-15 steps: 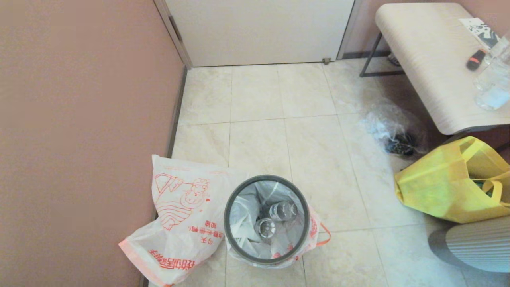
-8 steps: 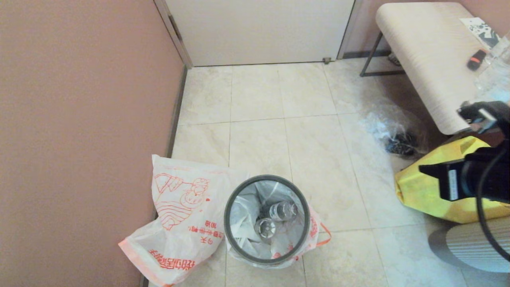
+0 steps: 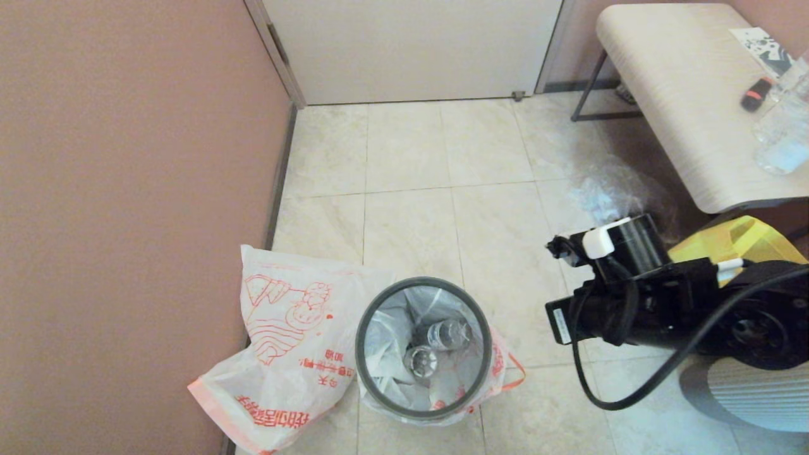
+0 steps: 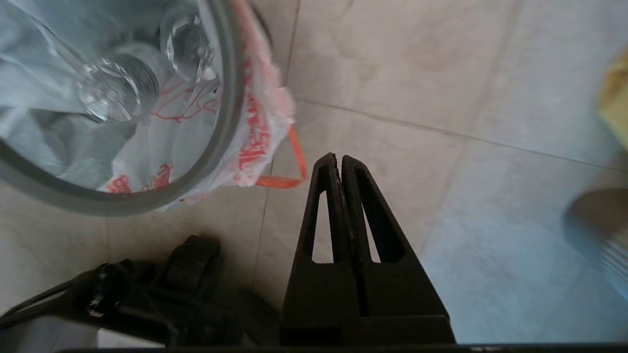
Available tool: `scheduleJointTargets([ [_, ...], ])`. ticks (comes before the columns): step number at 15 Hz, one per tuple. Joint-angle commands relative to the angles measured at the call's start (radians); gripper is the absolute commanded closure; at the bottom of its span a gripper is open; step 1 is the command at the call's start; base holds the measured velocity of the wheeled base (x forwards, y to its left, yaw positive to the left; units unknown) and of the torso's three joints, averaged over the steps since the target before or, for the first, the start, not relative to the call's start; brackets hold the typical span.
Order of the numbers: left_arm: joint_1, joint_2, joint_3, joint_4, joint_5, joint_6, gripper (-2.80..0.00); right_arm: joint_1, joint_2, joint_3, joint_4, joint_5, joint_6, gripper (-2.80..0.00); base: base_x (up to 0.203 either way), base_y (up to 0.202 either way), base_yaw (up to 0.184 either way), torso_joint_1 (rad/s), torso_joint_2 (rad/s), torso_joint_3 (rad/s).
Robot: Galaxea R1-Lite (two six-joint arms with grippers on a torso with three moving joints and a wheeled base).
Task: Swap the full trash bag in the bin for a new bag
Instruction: Place the trash can ring on the floor
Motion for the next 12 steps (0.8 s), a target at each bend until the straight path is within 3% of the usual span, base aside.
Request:
scheduleJointTargets([
  [1, 0.0, 0.001, 0.014, -0.001, 0.0, 0.0, 0.0, 0.02, 0.167, -0.006, -0.061, -0.002, -0.001, 0.0, 0.0, 0.0, 0.0, 0.0, 0.0, 0.0],
  [4, 0.002, 0.001, 0.014, -0.001, 0.0, 0.0, 0.0, 0.038, 0.291, -0.06, -0.172, -0.004, -0.004, 0.0, 0.0, 0.0, 0.0, 0.0, 0.0, 0.0],
  [5, 0.001, 0.001, 0.014, -0.001, 0.0, 0.0, 0.0, 0.047, 0.302, -0.068, -0.176, -0.004, -0.003, -2.8, 0.0, 0.0, 0.0, 0.0, 0.0, 0.0],
  [12, 0.001, 0.001, 0.014, -0.001, 0.0, 0.0, 0.0, 0.079, 0.401, -0.205, -0.179, -0.007, 0.001, -2.8, 0.0, 0.0, 0.0, 0.0, 0.0, 0.0],
])
